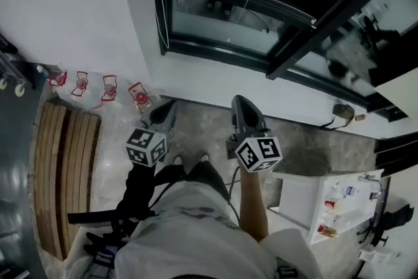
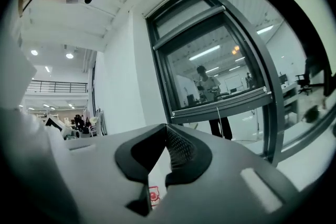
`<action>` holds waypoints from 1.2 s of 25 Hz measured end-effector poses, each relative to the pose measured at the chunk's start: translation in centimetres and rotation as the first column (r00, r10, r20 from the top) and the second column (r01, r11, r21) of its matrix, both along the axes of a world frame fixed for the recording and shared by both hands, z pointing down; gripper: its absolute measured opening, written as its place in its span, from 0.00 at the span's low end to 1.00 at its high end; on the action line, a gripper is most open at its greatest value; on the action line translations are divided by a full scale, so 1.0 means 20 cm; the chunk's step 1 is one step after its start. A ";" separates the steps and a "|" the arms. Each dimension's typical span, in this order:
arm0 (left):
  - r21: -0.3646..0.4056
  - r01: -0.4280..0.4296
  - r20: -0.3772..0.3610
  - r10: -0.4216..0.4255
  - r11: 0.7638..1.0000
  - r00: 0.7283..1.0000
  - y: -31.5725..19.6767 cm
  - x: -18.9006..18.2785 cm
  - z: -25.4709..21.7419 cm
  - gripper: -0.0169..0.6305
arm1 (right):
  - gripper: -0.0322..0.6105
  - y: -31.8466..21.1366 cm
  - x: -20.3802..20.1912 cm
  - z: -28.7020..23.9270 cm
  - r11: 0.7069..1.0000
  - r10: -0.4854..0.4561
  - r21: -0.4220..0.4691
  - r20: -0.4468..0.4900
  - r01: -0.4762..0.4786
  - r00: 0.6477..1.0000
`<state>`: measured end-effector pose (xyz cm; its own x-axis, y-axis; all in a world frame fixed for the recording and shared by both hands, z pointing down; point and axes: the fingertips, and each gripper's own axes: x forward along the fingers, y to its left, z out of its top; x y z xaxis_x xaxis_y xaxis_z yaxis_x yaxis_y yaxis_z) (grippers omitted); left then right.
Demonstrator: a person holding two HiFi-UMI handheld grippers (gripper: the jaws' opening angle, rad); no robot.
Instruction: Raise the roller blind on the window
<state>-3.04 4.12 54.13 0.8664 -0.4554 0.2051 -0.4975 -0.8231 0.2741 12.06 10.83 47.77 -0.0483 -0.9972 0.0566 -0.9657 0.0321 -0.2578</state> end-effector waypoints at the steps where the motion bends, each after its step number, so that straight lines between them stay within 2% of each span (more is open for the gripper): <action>1: 0.002 -0.014 -0.001 0.014 1.000 1.000 0.05 0.01 -0.01 0.02 | 0.05 0.05 0.01 0.00 1.000 0.016 -0.002 0.006 -0.016 1.000; 8: 0.010 -0.052 0.002 0.052 0.999 0.999 0.39 0.04 -0.01 0.02 | 0.05 0.40 -0.03 0.03 0.999 0.044 -0.021 0.001 -0.044 0.999; 14: -0.005 -0.040 0.013 0.040 0.999 0.999 0.78 0.09 0.02 0.03 | 0.05 0.75 -0.07 0.08 0.998 0.034 -0.055 0.004 -0.033 0.999; 17: 0.008 -0.037 0.025 0.036 0.999 0.999 0.96 0.13 -0.02 0.02 | 0.05 0.91 -0.05 0.11 0.995 0.064 -0.078 0.032 -0.061 0.997; 20: 0.041 -0.024 0.017 0.024 0.999 1.000 1.04 0.16 -0.09 0.02 | 0.05 1.00 -0.03 0.08 0.994 0.092 -0.070 0.043 -0.089 0.995; 24: 0.087 -0.009 -0.014 0.010 0.996 1.000 1.07 0.21 -0.20 0.02 | 0.05 1.08 -0.08 0.00 0.999 0.031 -0.016 0.020 -0.031 0.999; 30: 0.173 -0.021 -0.060 0.031 0.985 0.998 1.11 0.30 -0.39 0.02 | 0.05 1.14 -0.01 -0.13 0.993 0.106 0.047 -0.009 -0.106 0.994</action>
<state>2.96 26.41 46.24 0.8870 -0.4564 0.0706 -0.4617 -0.8731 0.1564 11.88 33.54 45.26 0.0582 -0.9983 0.0105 -0.9671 -0.0590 -0.2476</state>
